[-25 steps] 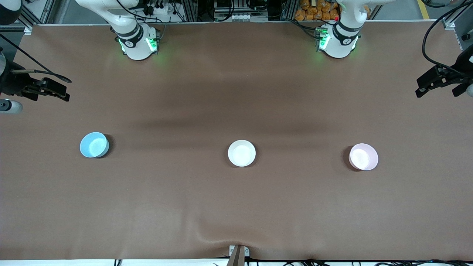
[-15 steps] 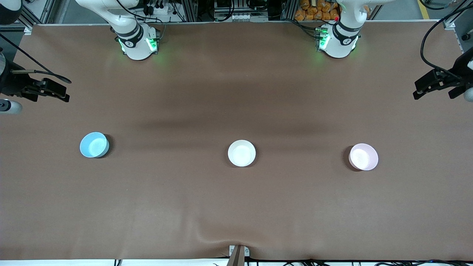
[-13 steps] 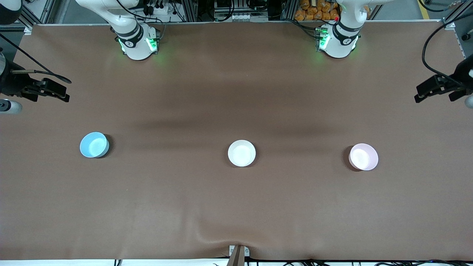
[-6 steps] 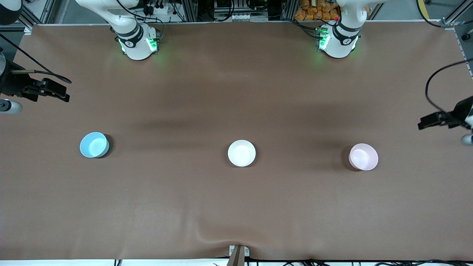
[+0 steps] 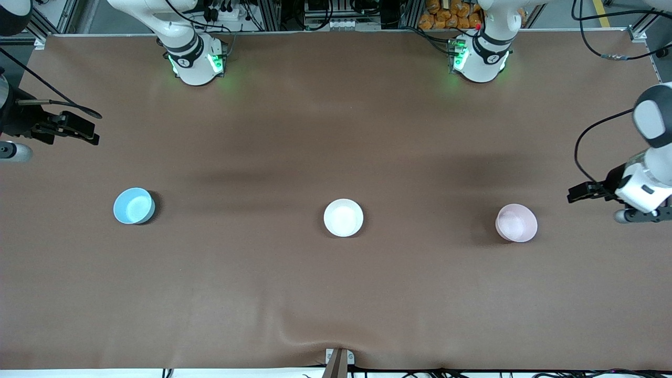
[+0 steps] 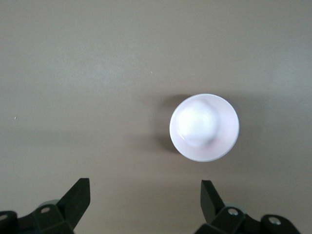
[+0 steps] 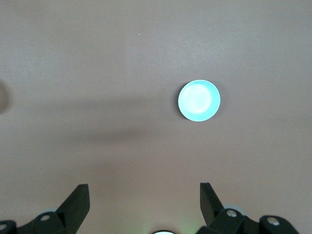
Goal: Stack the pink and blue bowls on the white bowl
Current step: 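Reach the left gripper down to the pink bowl rim and grasp it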
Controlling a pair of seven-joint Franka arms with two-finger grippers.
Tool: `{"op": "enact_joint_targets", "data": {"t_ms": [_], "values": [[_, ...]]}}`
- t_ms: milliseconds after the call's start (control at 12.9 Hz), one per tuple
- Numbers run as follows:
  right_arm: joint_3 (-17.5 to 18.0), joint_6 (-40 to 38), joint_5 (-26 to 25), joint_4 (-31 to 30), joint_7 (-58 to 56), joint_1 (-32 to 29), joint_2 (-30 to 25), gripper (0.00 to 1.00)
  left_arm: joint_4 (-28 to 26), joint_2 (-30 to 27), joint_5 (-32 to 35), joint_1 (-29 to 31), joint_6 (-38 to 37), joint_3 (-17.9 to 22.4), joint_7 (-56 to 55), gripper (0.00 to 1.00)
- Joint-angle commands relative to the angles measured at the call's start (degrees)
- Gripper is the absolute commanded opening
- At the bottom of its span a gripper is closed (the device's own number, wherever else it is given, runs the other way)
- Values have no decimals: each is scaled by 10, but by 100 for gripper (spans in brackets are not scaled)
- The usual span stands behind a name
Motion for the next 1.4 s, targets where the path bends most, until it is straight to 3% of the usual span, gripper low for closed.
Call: {"op": "enact_joint_targets", "data": {"t_ms": [0, 78, 388, 543, 1086, 1164, 1319], "values": [[0, 2, -2, 0, 3, 2, -1, 100, -28, 19, 10, 4, 51, -3, 8, 94], [1, 3, -2, 0, 3, 2, 0, 100, -30, 36, 10, 3, 75, -4, 8, 87], [0, 2, -2, 0, 3, 2, 1, 100, -31, 106, 11, 1, 163, -5, 8, 85], [1, 4, -2, 0, 4, 3, 2, 100, -30, 137, 11, -1, 216, -6, 6, 79], [1, 1, -2, 0, 1, 1, 2, 100, -30, 174, 11, -14, 244, -9, 7, 62], [1, 0, -2, 0, 1, 1, 2, 100, -32, 176, 11, -13, 244, -9, 10, 54], [1, 1, -2, 0, 1, 2, 2, 100, -32, 178, 11, -14, 244, -9, 14, 27]]}}
